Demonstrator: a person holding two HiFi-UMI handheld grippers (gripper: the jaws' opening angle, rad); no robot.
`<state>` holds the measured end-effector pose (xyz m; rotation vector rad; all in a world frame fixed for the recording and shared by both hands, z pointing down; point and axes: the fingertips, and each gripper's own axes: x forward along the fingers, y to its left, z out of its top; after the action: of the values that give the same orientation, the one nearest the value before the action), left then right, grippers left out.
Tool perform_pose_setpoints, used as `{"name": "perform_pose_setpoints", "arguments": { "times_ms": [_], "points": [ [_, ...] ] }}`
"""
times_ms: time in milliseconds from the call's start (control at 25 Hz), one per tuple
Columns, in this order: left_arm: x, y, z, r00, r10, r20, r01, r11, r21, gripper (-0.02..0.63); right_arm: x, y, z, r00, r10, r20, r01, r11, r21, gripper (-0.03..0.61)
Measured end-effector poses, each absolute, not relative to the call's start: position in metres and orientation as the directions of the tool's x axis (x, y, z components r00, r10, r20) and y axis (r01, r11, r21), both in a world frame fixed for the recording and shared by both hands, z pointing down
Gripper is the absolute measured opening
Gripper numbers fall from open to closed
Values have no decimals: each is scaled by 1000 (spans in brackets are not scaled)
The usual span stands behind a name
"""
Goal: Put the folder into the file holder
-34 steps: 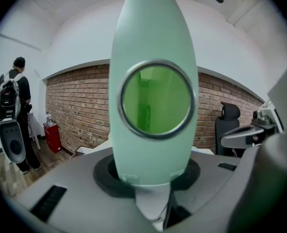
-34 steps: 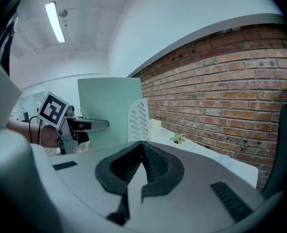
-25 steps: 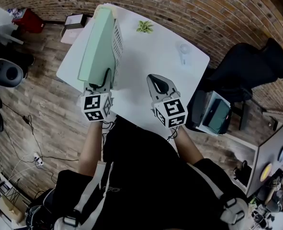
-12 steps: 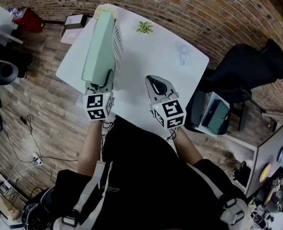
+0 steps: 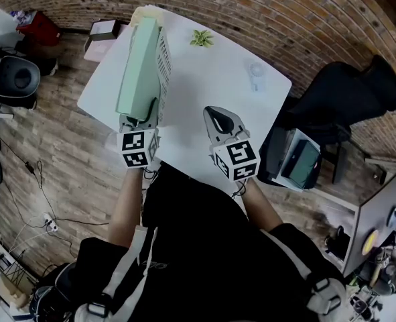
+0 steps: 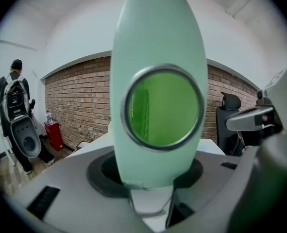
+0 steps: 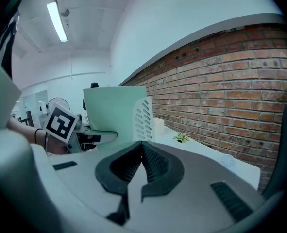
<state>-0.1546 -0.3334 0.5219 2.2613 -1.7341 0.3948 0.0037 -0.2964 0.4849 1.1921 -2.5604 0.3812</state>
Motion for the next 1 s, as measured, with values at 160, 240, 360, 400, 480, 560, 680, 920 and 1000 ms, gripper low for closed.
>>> {"name": "perform_pose_setpoints", "arguments": {
  "times_ms": [160, 240, 360, 400, 480, 560, 680, 920, 1000],
  "points": [
    [-154, -332, 526, 261, -881, 395, -963, -263, 51, 187, 3, -296, 484, -615, -697, 369, -774, 622, -115, 8],
    [-153, -329, 528, 265, -878, 399, -962, -268, 50, 198, 3, -295, 485, -615, -697, 370, -774, 622, -114, 8],
    [-153, -327, 524, 259, -889, 378, -964, -262, 44, 212, 4, -293, 486, -616, -695, 369, -773, 624, -114, 8],
    [-153, -327, 523, 258, -891, 374, -964, -261, 44, 220, 4, -292, 486, -617, -696, 369, -773, 625, -113, 8],
    [-152, -326, 523, 262, -888, 379, -964, -263, 50, 241, 5, -291, 486, -617, -696, 367, -772, 625, -111, 8],
    [-153, -322, 524, 262, -883, 388, -963, -262, 54, 254, 3, -289, 484, -620, -695, 364, -769, 629, -109, 8],
    [-154, -314, 525, 254, -883, 394, -966, -251, 60, 262, 2, -286, 482, -626, -692, 359, -764, 637, -104, 8],
    [-159, -292, 520, 241, -889, 389, -970, -232, 70, 262, 1, -275, 478, -634, -688, 354, -756, 647, -96, 8],
    [-159, -283, 519, 239, -891, 387, -971, -229, 71, 262, 1, -270, 477, -639, -685, 351, -752, 653, -95, 8]
  ]
}}
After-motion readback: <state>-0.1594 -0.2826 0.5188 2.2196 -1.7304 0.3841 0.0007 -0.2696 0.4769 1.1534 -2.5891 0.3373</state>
